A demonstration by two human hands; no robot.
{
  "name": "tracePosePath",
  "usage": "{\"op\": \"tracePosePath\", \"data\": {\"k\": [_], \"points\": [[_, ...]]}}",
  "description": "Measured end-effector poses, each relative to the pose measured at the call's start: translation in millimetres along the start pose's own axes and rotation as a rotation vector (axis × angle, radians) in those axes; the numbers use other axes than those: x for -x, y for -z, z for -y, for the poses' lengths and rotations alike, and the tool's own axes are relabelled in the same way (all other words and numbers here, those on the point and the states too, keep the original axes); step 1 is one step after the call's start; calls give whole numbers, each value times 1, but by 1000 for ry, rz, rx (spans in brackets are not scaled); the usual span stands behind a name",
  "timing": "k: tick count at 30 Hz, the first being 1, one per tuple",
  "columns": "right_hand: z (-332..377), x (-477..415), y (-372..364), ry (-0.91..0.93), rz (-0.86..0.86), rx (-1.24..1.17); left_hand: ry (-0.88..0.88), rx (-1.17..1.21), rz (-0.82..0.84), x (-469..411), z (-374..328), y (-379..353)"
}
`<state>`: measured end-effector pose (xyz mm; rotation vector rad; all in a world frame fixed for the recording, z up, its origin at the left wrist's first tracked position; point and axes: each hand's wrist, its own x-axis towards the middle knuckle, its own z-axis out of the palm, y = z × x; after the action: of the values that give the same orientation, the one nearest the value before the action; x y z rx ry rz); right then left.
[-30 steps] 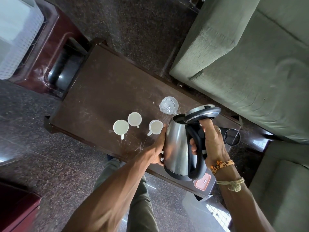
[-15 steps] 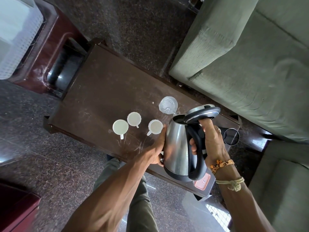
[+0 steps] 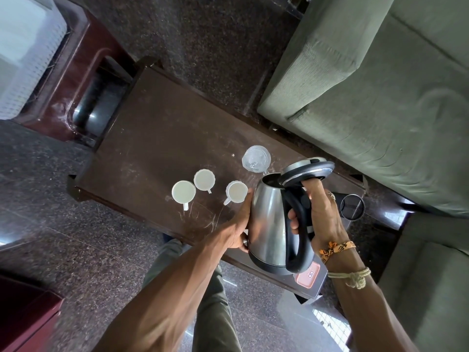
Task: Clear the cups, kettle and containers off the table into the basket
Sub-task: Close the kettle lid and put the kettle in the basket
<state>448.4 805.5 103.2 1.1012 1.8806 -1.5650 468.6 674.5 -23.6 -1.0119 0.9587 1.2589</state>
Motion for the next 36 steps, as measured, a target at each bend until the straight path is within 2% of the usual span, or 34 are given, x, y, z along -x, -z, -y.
{"op": "tracePosePath", "data": {"k": [16,36], "points": [[-3,-1,0,47,8,-23,-19,-15,-9,0,-2,2],[-17,-13,8,55,-17,-152,-169,-43,-69,4,-25,4]]}}
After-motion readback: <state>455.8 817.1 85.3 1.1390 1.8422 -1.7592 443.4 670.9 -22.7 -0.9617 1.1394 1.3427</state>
